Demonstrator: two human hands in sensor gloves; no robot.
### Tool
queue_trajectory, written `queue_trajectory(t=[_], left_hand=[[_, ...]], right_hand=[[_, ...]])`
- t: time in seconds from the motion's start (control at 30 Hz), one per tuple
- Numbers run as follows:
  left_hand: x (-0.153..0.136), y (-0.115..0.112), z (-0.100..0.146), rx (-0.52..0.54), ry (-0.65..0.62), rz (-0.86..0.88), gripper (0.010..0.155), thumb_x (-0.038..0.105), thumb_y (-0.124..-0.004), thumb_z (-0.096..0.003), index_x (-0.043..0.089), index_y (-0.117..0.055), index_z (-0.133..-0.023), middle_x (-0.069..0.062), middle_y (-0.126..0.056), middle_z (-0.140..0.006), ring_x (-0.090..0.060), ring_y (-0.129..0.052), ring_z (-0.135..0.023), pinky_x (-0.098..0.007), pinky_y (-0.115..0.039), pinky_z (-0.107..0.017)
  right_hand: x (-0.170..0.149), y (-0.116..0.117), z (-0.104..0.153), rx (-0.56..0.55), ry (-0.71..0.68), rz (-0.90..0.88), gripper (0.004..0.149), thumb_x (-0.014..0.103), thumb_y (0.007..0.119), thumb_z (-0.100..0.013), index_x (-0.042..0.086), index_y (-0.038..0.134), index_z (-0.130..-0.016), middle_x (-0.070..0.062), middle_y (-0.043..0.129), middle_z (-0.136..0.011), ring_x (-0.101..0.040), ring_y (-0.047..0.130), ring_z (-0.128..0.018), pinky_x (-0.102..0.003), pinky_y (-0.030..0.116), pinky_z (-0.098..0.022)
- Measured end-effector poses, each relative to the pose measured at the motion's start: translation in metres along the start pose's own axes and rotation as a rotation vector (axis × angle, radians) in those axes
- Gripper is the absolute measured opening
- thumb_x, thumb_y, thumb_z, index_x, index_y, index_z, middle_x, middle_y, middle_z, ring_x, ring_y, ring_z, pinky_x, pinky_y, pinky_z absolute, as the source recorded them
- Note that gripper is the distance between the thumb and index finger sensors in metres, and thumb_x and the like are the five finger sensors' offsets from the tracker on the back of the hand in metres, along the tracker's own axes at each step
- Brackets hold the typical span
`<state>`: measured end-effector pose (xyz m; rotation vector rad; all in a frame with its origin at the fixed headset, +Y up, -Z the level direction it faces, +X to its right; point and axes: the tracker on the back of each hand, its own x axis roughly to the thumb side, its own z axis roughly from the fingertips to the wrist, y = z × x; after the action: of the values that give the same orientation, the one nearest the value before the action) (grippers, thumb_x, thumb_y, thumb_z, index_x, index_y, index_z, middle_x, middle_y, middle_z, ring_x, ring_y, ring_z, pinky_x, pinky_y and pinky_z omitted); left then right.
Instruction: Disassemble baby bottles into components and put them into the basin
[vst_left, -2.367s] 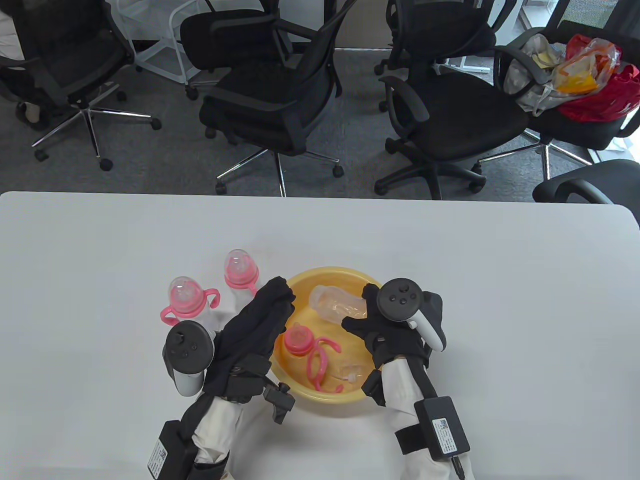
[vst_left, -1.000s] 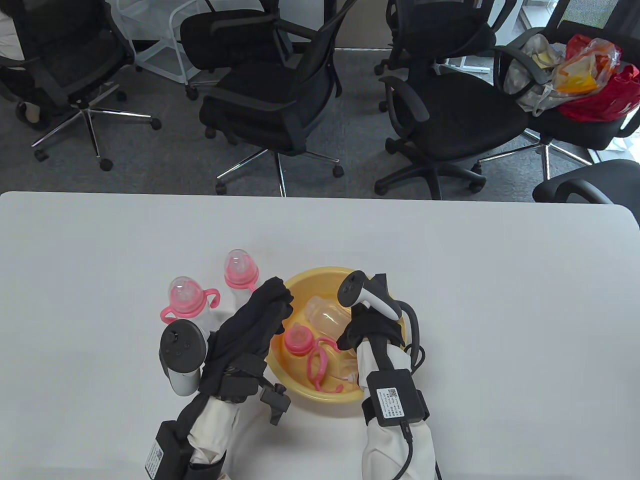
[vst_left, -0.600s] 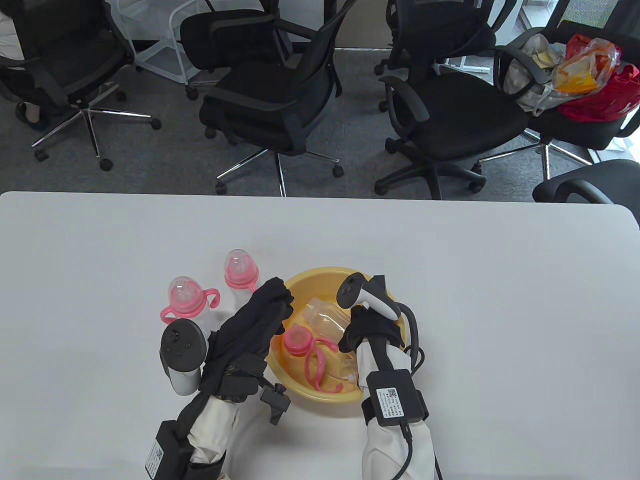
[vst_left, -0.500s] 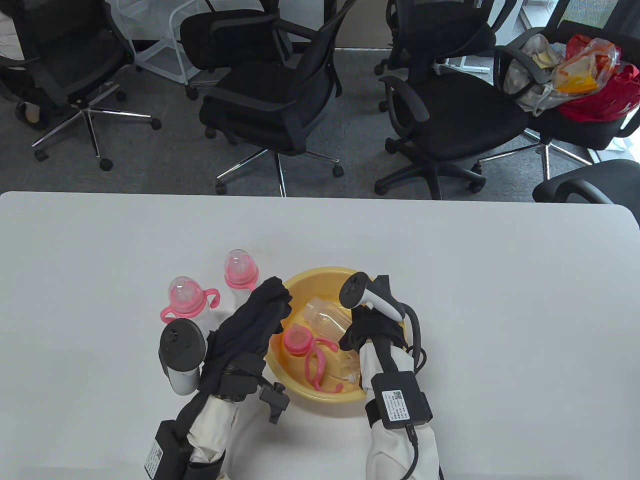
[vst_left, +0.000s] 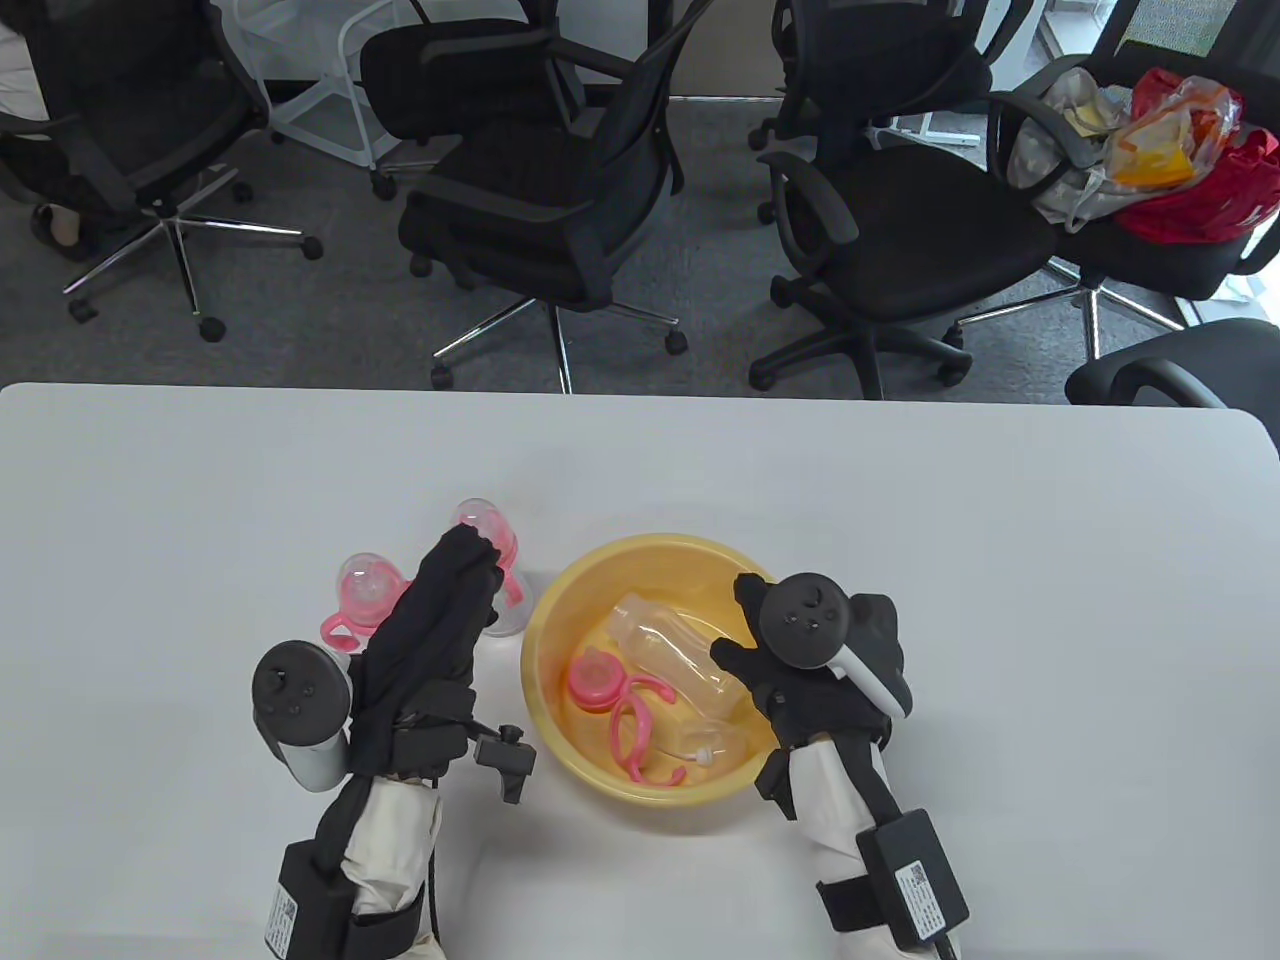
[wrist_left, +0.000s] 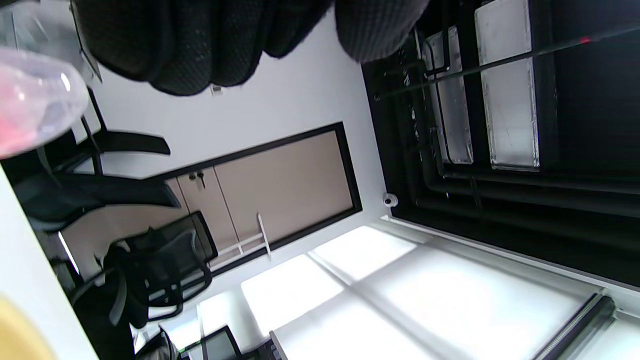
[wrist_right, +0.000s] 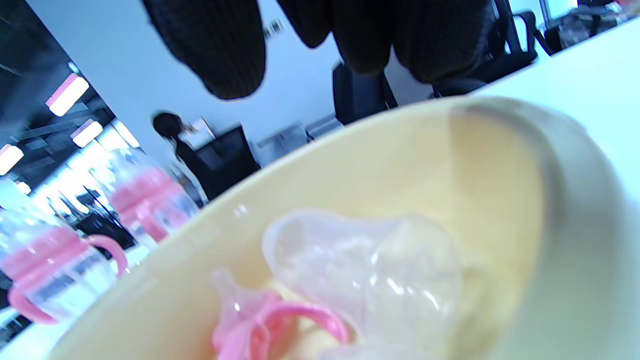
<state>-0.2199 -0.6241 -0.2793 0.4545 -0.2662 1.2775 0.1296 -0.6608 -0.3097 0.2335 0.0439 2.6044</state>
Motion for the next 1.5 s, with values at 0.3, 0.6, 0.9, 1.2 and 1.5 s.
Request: queue_trajectory(t=[0.3, 0.6, 0.9, 1.2, 1.5], left_hand=[[-0.021, -0.014, -0.016, -0.024, 0.057, -0.283, 0.068, 0.035, -0.070, -0.0637, 0.005, -0.046, -0.119, -0.030, -0.050, -0.120, -0.057, -0.056, -0.105, -0.060, -0.061, -0.076], [-0.049, -0.030, -0.050, -0.100, 0.319, -0.454, 0.069, 0.038, -0.070, -0.0639, 0.015, -0.039, -0.122, -0.027, -0.040, -0.124, -0.057, -0.042, -0.109, -0.061, -0.051, -0.081], [-0.074, -0.042, -0.061, -0.118, 0.442, -0.501, 0.067, 0.038, -0.070, -0.0636, 0.021, -0.041, -0.122, -0.026, -0.039, -0.125, -0.057, -0.042, -0.109, -0.061, -0.051, -0.081], [-0.090, -0.054, -0.059, -0.153, 0.451, -0.568, 0.070, 0.036, -0.076, -0.0614, 0.029, -0.034, -0.117, -0.024, -0.044, -0.122, -0.053, -0.056, -0.107, -0.059, -0.060, -0.077], [-0.084, -0.063, -0.054, -0.093, 0.394, -0.800, 0.081, 0.039, -0.088, -0.0521, 0.032, -0.035, -0.113, -0.018, -0.059, -0.116, -0.046, -0.077, -0.099, -0.052, -0.076, -0.071]], right_hand=[[-0.012, -0.010, 0.025, -0.179, -0.078, -0.076, 0.068, 0.032, 0.076, -0.057, 0.003, 0.044, -0.110, -0.029, 0.053, -0.109, -0.055, 0.055, -0.089, -0.052, 0.064, -0.069], [-0.024, -0.017, 0.041, -0.258, -0.090, -0.081, 0.067, 0.033, 0.076, -0.057, 0.003, 0.046, -0.110, -0.029, 0.055, -0.109, -0.054, 0.057, -0.088, -0.052, 0.065, -0.068], [-0.029, -0.018, 0.042, -0.261, -0.090, -0.122, 0.067, 0.033, 0.075, -0.057, 0.003, 0.046, -0.110, -0.029, 0.056, -0.108, -0.054, 0.057, -0.088, -0.052, 0.065, -0.068], [-0.032, -0.018, 0.042, -0.252, -0.086, -0.148, 0.067, 0.035, 0.075, -0.057, 0.003, 0.047, -0.110, -0.029, 0.056, -0.108, -0.054, 0.057, -0.088, -0.052, 0.065, -0.068], [-0.033, -0.017, 0.042, -0.248, -0.086, -0.173, 0.067, 0.036, 0.074, -0.058, 0.003, 0.047, -0.110, -0.029, 0.057, -0.108, -0.054, 0.058, -0.088, -0.051, 0.066, -0.068]])
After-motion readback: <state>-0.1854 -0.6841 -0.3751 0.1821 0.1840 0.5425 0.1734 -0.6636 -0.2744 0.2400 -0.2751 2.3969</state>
